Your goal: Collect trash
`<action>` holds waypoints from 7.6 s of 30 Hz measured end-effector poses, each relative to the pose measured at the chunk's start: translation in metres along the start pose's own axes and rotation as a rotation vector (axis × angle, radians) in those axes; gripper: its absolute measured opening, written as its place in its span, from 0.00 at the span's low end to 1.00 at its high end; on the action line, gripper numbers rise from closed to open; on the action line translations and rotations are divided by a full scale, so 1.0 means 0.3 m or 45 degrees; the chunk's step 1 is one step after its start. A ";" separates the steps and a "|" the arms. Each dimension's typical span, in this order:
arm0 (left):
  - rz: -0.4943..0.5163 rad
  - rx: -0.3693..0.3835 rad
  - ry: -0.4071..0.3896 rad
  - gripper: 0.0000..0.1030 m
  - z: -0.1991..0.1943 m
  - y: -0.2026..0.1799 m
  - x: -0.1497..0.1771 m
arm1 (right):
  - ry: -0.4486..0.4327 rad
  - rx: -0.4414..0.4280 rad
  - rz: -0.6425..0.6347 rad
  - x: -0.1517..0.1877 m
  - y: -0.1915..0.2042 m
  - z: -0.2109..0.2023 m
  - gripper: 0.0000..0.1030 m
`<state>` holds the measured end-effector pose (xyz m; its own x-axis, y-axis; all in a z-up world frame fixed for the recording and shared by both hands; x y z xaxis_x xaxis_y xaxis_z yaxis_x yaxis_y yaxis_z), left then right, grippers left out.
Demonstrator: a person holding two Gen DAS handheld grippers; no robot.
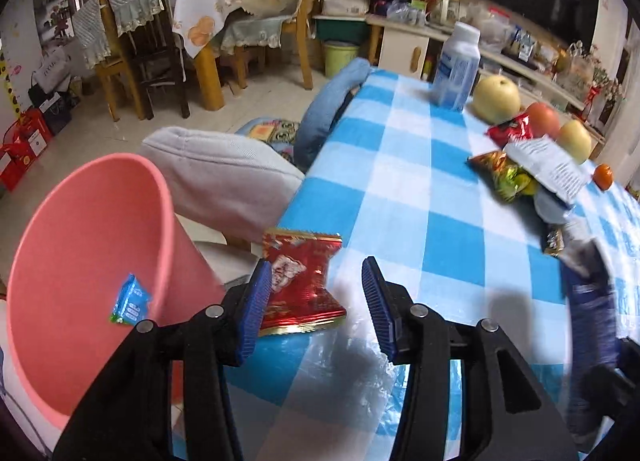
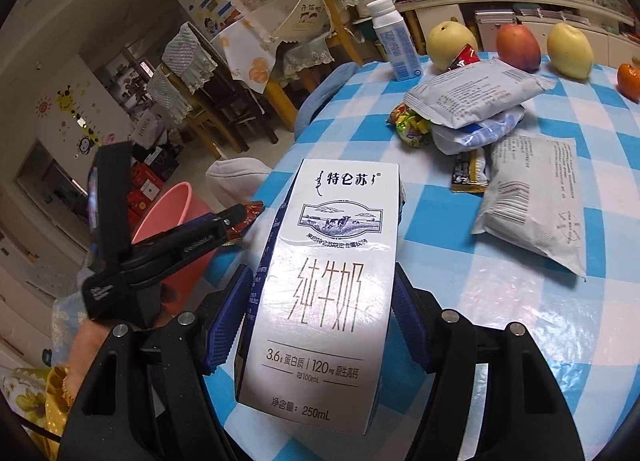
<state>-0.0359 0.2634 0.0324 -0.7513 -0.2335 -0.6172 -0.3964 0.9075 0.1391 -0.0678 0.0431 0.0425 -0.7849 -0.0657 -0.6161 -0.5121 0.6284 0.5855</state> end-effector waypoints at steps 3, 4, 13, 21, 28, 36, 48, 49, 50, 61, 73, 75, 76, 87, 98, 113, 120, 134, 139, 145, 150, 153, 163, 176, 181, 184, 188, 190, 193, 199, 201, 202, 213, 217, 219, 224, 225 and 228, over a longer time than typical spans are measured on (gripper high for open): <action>0.017 -0.046 -0.002 0.48 0.015 -0.027 0.007 | -0.016 -0.018 0.024 -0.011 -0.034 -0.022 0.67; 0.003 -0.041 0.006 0.48 0.023 -0.029 0.006 | -0.018 -0.026 0.034 -0.009 -0.043 -0.028 0.67; -0.051 0.014 0.054 0.49 0.070 -0.059 0.004 | -0.045 -0.037 0.053 -0.012 -0.085 -0.079 0.67; -0.060 0.159 0.038 0.25 0.060 -0.113 0.011 | -0.062 -0.037 0.050 -0.011 -0.093 -0.099 0.67; -0.099 0.302 0.055 0.24 0.041 -0.130 0.016 | -0.052 -0.015 0.024 -0.007 -0.083 -0.084 0.67; -0.150 0.422 -0.028 0.24 -0.041 -0.113 -0.011 | -0.041 -0.009 0.012 -0.014 -0.061 -0.061 0.67; -0.366 0.457 -0.175 0.24 -0.157 0.113 -0.074 | 0.000 -0.086 -0.106 -0.042 0.158 0.058 0.67; -0.388 0.454 -0.186 0.24 -0.162 0.136 -0.081 | 0.003 -0.094 -0.115 -0.046 0.178 0.070 0.67; -0.416 0.444 -0.203 0.24 -0.173 0.171 -0.084 | 0.004 -0.104 -0.123 -0.052 0.200 0.085 0.67; -0.732 0.205 -0.214 0.24 -0.145 0.531 -0.068 | 0.053 -0.311 -0.222 -0.138 0.534 0.322 0.67; -0.989 -0.023 -0.149 0.54 -0.084 0.755 0.006 | 0.108 -0.363 -0.188 -0.200 0.667 0.543 0.80; -0.988 -0.043 -0.170 0.67 -0.084 0.758 -0.005 | 0.080 -0.336 -0.184 -0.198 0.650 0.522 0.83; -0.985 -0.048 -0.186 0.70 -0.089 0.754 -0.008 | 0.070 -0.325 -0.187 -0.189 0.639 0.508 0.83; -0.725 0.051 -0.366 0.74 -0.139 0.604 -0.041 | -0.060 -0.025 -0.334 -0.110 0.500 0.286 0.93; -0.281 0.070 -0.420 0.78 -0.203 0.286 -0.082 | -0.141 0.328 -0.561 -0.024 0.391 0.122 0.95; -0.041 0.217 -0.449 0.78 -0.241 0.018 -0.037 | -0.291 0.522 -0.425 -0.004 0.157 -0.089 0.95; 0.058 0.226 -0.475 0.79 -0.258 -0.080 -0.030 | -0.269 0.568 -0.362 0.015 0.051 -0.135 0.95; 0.206 0.257 -0.537 0.79 -0.290 -0.251 -0.009 | -0.253 0.610 -0.078 0.022 -0.196 -0.265 0.95; 0.280 0.290 -0.554 0.79 -0.294 -0.313 -0.005 | -0.292 0.599 -0.020 0.005 -0.248 -0.321 0.95; 0.400 0.413 -0.521 0.79 -0.268 -0.410 -0.027 | -0.265 0.494 0.058 -0.029 -0.298 -0.322 0.95; 0.470 0.492 -0.494 0.83 -0.253 -0.498 -0.087 | -0.161 0.374 0.062 -0.052 -0.317 -0.253 0.95; 0.535 0.544 -0.448 0.85 -0.235 -0.565 -0.155 | -0.106 0.317 0.081 -0.062 -0.325 -0.215 0.95; 0.967 0.452 -0.238 0.85 -0.081 -0.874 -0.294 | -0.037 0.265 0.135 -0.096 -0.374 -0.159 0.95; 0.977 0.511 -0.042 0.86 0.062 -0.938 -0.327 | 0.013 0.243 0.185 -0.102 -0.422 -0.132 0.95; 0.997 0.483 -0.073 0.86 0.064 -0.948 -0.302 | 0.007 0.261 0.175 -0.102 -0.424 -0.132 0.95; 1.033 0.453 -0.110 0.86 0.064 -0.956 -0.283 | 0.006 0.262 0.174 -0.104 -0.429 -0.123 0.95; 0.994 0.445 -0.130 0.84 0.068 -0.950 -0.280 | 0.011 0.274 0.162 -0.102 -0.427 -0.110 0.95; 0.979 0.423 -0.147 0.80 0.067 -0.951 -0.269 | 0.013 0.286 0.154 -0.104 -0.429 -0.105 0.95; 0.929 0.410 -0.178 0.73 0.051 -0.946 -0.258 | 0.007 0.300 0.144 -0.108 -0.430 -0.102 0.95; 0.807 0.413 -0.216 0.62 0.022 -0.915 -0.250 | -0.018 0.302 0.146 -0.111 -0.436 -0.109 0.94; 0.749 0.420 -0.222 0.59 0.005 -0.893 -0.253 | -0.033 0.289 0.155 -0.114 -0.438 -0.108 0.94; 0.723 0.426 -0.219 0.59 0.001 -0.882 -0.253 | -0.039 0.288 0.156 -0.116 -0.439 -0.107 0.94; 0.508 0.496 -0.213 0.56 -0.058 -0.728 -0.196 | -0.043 0.404 0.079 -0.133 -0.433 -0.072 0.74; 0.458 0.508 -0.213 0.56 -0.084 -0.670 -0.160 | -0.033 0.437 0.070 -0.128 -0.437 -0.080 0.61; 0.423 0.524 -0.206 0.55 -0.099 -0.637 -0.144 | -0.035 0.430 0.088 -0.128 -0.449 -0.094 0.54; 0.329 0.554 -0.191 0.54 -0.129 -0.569 -0.085 | -0.036 0.430 0.080 -0.113 -0.446 -0.119 0.46; 0.314 0.559 -0.188 0.53 -0.133 -0.556 -0.073 | -0.036 0.431 0.073 -0.109 -0.442 -0.124 0.45; 0.262 0.572 -0.178 0.52 -0.146 -0.516 -0.045 | -0.034 0.439 0.048 -0.095 -0.427 -0.135 0.41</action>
<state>0.0125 0.1108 0.0529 -0.7002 -0.0136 -0.7138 0.0413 0.9974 -0.0594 0.0062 -0.0668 0.0064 -0.7891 -0.0200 -0.6139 -0.3316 0.8552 0.3983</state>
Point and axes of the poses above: each gripper's, at about its wrist camera, not at the fingertips, and z roughly the way its jaws point, y to its left, x to its underside, the point moved 1 cm from there along z, roughly the way its jaws point, and after that the axes turned 10 degrees about -x, right-handed, at the moved point
